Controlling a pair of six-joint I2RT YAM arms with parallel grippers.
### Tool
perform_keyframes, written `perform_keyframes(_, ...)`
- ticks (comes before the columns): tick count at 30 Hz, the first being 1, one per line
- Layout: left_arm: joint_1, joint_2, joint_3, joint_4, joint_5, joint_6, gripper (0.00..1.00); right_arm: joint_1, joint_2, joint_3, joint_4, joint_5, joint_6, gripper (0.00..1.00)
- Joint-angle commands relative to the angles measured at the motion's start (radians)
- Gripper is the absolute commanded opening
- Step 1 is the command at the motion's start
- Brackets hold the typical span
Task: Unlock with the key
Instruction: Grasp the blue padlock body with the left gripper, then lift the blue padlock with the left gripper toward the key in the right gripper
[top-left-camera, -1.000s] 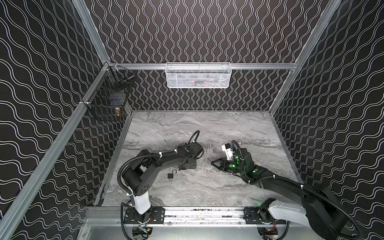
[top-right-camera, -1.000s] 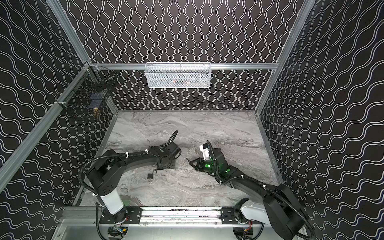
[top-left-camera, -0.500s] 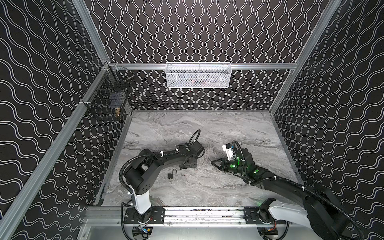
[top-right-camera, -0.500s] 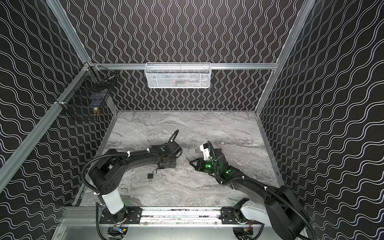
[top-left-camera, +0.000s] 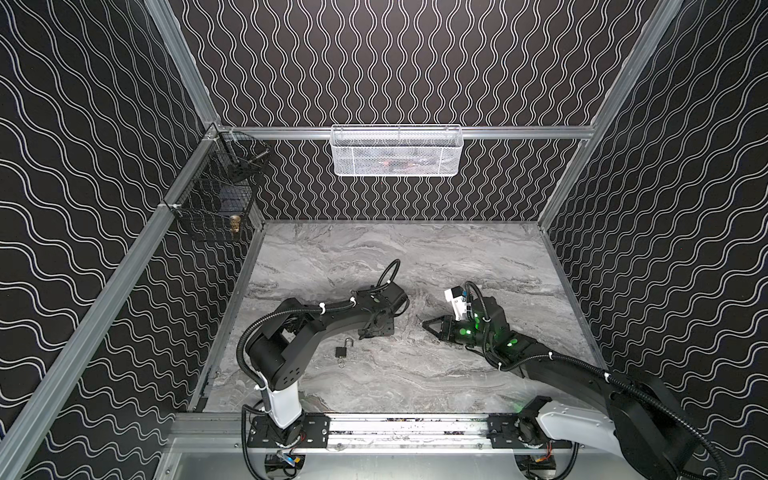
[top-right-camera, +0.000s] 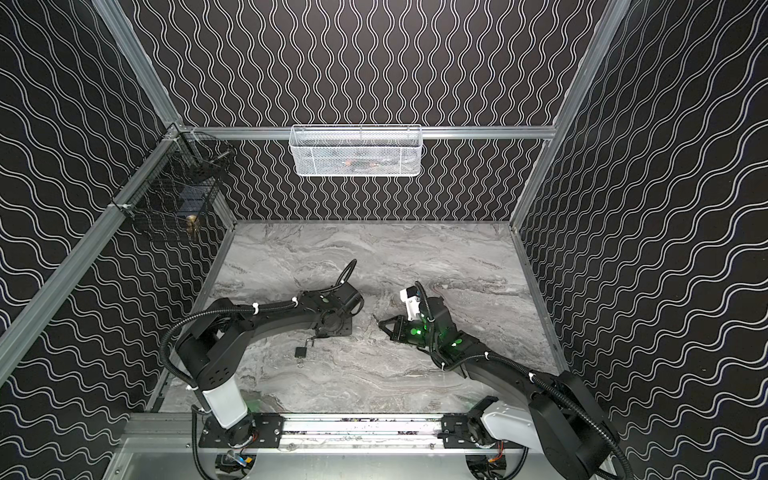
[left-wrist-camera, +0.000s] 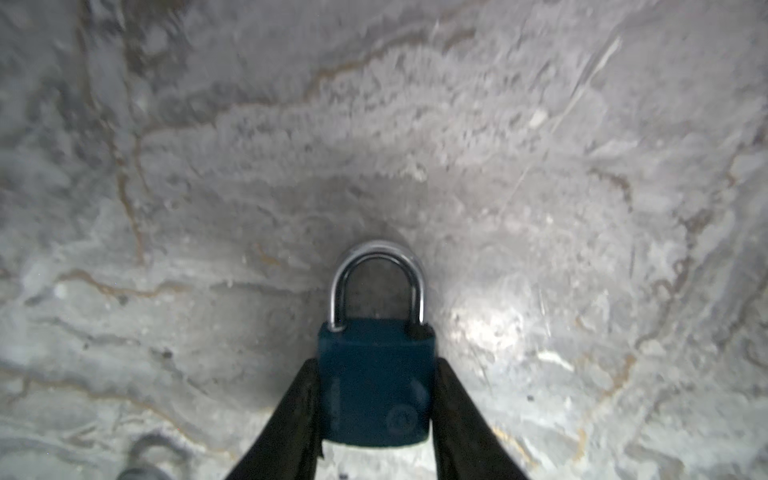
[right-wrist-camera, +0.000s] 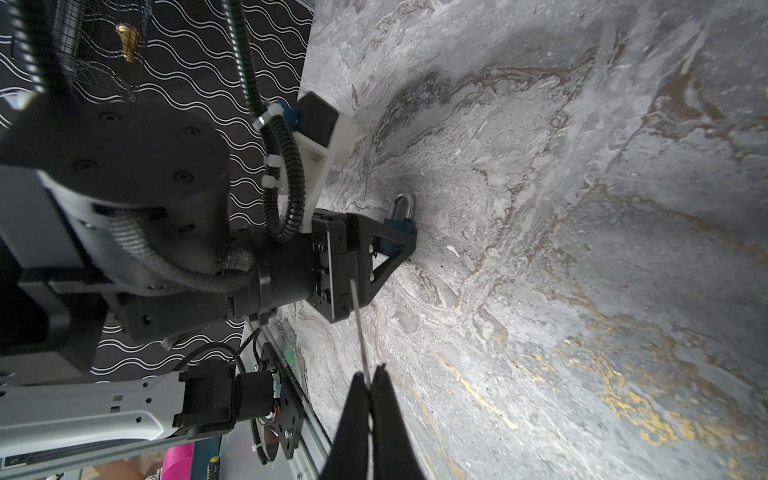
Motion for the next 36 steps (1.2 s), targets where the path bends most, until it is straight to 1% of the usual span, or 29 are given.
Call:
perform_keyframes(1, -0.001, -0.043, -0.004, -0.03, 0.004, -0.038, 0.35, 0.0, -0.019, 0.011, -0.011, 0.005, -0.01, 0.0)
perform_keyframes(4, -0.009, -0.098, -0.01, -0.017, -0.007, -0.07, 0.31, 0.0, -0.043, 0.022, -0.048, 0.018, -0.022, 0.0)
perform_keyframes(10, -0.04, -0.222, -0.025, 0.015, -0.061, -0.191, 0.29, 0.008, -0.102, 0.045, -0.131, 0.054, -0.027, 0.0)
perform_keyframes(13, -0.062, -0.283, -0.037, 0.041, -0.095, -0.271, 0.28, 0.04, -0.131, 0.054, -0.172, 0.128, -0.033, 0.0)
perform_keyframes(17, -0.084, -0.341, -0.036, 0.056, -0.125, -0.364, 0.25, 0.111, -0.134, 0.072, -0.201, 0.25, -0.039, 0.0)
perform_keyframes(22, -0.104, -0.402, -0.049, 0.081, -0.139, -0.457, 0.25, 0.233, -0.115, 0.089, -0.173, 0.436, -0.026, 0.0)
perform_keyframes(24, -0.114, -0.421, -0.05, 0.072, -0.153, -0.499, 0.25, 0.273, -0.093, 0.089, -0.139, 0.49, -0.007, 0.0)
perform_keyframes(31, -0.122, -0.48, -0.095, 0.113, -0.139, -0.598, 0.24, 0.386, -0.003, 0.086, 0.024, 0.596, 0.022, 0.0)
perform_keyframes(36, -0.122, -0.505, -0.1, 0.109, -0.13, -0.625, 0.24, 0.466, 0.059, 0.108, 0.051, 0.697, 0.042, 0.0)
